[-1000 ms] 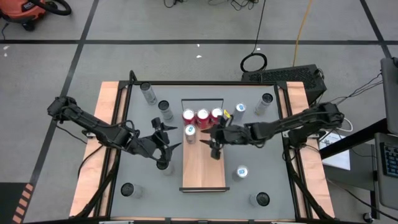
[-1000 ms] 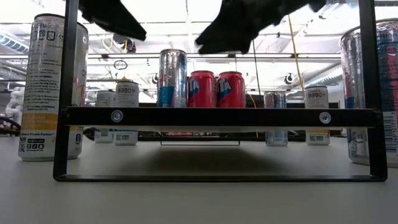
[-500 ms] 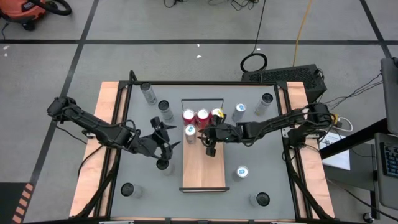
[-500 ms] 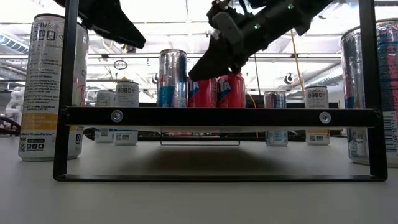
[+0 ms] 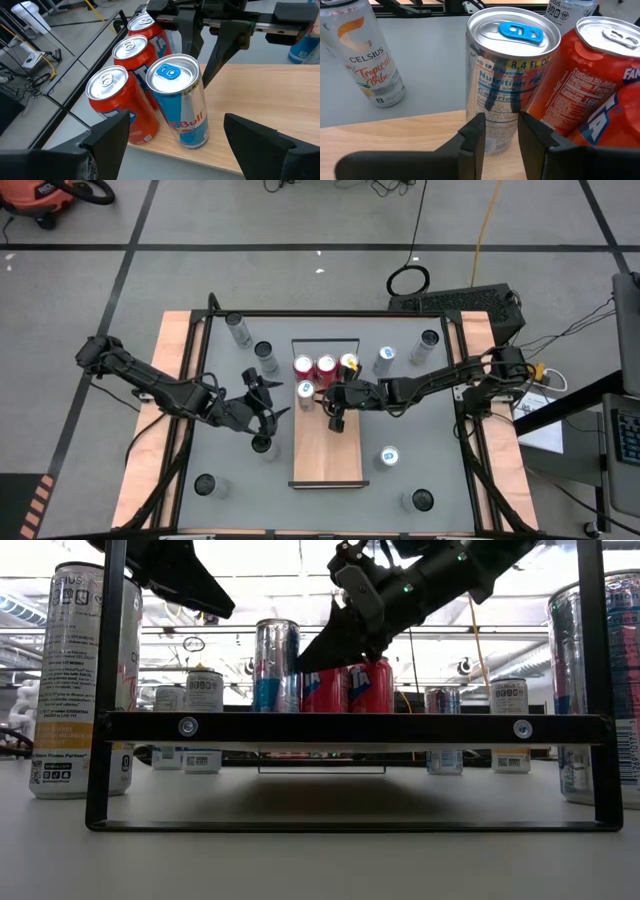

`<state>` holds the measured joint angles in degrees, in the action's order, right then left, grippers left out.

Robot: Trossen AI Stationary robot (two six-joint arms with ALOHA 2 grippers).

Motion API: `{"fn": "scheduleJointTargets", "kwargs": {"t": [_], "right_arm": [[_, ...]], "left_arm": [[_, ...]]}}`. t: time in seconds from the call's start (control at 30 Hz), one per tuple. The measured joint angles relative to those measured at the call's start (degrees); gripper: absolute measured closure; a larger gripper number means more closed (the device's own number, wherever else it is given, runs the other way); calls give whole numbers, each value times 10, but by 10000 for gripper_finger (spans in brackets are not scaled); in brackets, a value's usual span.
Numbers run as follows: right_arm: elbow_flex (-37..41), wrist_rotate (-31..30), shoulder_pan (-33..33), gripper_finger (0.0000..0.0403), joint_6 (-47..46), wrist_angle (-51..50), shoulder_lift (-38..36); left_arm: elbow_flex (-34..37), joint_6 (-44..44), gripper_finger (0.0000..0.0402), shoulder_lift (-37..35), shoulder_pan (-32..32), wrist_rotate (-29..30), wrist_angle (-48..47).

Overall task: Place canned beverage on shelf
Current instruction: Put the middle blue soda can on the shelf

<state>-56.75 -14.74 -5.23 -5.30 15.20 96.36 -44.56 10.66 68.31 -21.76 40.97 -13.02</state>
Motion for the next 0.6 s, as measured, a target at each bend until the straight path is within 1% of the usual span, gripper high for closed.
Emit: {"fn": "scheduleJointTargets", "kwargs": {"t": [0.6], "right_arm": [[0, 15, -1, 326, -11, 9, 0]], "left_arm": [[0, 11, 82, 0, 0, 0, 0]]}}
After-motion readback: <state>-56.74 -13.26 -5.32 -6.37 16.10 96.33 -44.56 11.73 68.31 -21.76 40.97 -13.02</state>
